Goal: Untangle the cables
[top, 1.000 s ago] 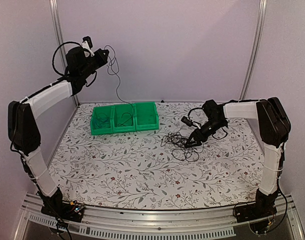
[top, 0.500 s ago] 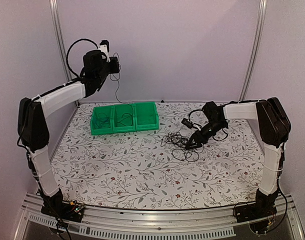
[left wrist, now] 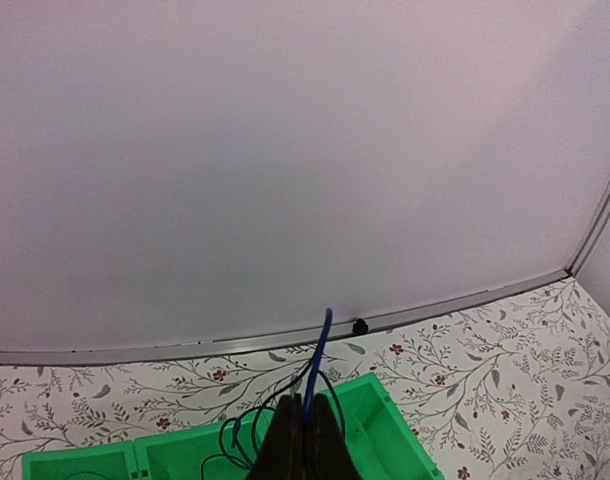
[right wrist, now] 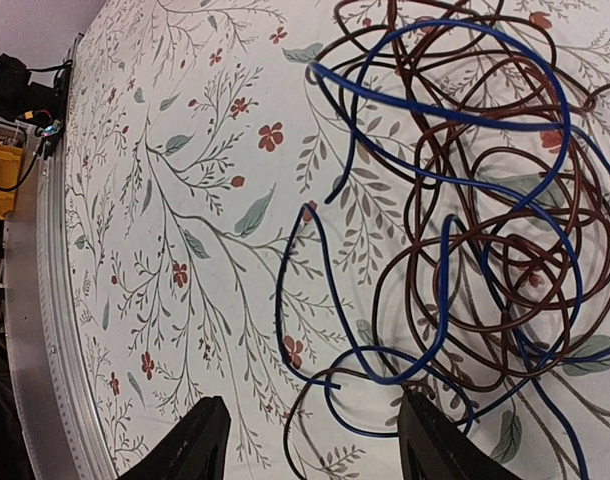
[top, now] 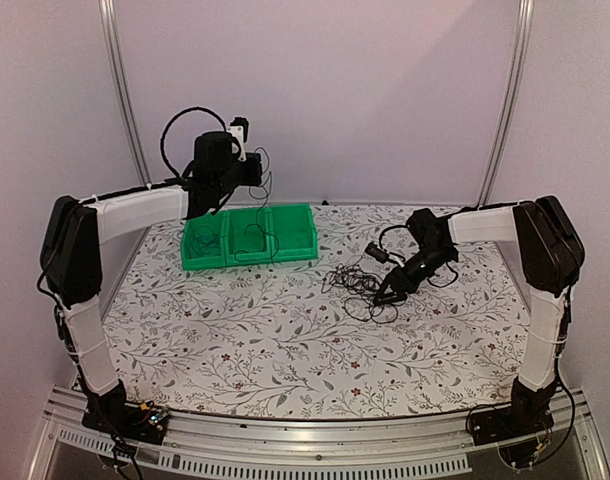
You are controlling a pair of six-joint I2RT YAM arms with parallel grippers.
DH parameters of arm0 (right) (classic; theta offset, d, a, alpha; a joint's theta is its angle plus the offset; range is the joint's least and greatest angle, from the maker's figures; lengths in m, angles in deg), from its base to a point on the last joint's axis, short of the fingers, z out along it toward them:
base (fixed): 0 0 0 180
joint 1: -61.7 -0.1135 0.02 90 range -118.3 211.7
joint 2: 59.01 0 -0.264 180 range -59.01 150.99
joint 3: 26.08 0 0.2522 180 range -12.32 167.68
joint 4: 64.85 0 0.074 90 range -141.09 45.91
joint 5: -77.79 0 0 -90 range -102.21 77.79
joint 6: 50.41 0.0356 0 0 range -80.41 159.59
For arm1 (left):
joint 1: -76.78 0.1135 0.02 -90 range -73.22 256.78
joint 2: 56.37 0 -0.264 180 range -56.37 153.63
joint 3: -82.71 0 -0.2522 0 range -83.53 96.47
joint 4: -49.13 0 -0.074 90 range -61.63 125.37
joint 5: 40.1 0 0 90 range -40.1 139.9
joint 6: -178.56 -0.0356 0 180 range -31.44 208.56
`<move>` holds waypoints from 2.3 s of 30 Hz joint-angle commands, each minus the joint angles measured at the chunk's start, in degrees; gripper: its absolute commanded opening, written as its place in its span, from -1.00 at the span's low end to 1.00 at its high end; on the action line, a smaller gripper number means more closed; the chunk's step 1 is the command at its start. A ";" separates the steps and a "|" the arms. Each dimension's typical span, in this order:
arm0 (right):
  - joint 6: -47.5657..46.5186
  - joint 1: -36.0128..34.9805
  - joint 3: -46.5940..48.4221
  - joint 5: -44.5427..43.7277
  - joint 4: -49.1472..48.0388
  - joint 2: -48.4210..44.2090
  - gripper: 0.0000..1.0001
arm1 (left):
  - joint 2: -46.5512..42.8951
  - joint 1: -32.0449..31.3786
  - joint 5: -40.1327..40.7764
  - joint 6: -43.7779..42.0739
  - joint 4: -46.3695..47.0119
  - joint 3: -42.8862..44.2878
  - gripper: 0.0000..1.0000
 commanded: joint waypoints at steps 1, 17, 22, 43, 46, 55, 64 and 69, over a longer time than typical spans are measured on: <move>-0.04 -0.33 1.42 1.02 0.11 -1.77 0.24 | -2.53 0.36 3.09 -2.20 -0.21 -0.82 -1.00; -0.11 -0.44 0.58 0.29 1.36 -4.24 0.24 | -0.01 7.48 9.99 -15.38 0.16 6.66 -1.00; -0.14 -0.59 -1.33 -0.52 0.32 -5.10 0.24 | 0.41 3.81 8.83 -14.07 0.07 4.55 -1.00; -0.41 -0.96 -1.87 -1.09 -0.78 -6.72 0.24 | -3.18 -5.01 10.72 6.47 -9.93 -6.03 -1.00; -0.65 -1.04 -1.97 -1.49 -0.79 -6.59 0.24 | -3.43 -5.22 12.08 10.65 -14.57 -7.45 -1.00; -0.76 -0.99 -2.17 -0.77 -1.18 -6.81 0.24 | 1.61 -3.54 9.55 18.15 -22.26 -5.29 -1.00; -0.84 -1.03 -2.03 -0.31 -1.32 -6.32 0.24 | 10.07 -0.62 2.56 20.59 -24.09 2.87 -1.00; -0.98 -1.05 -1.91 -0.56 -1.40 -6.40 0.24 | 12.80 -0.05 1.40 21.47 -27.05 5.48 -1.00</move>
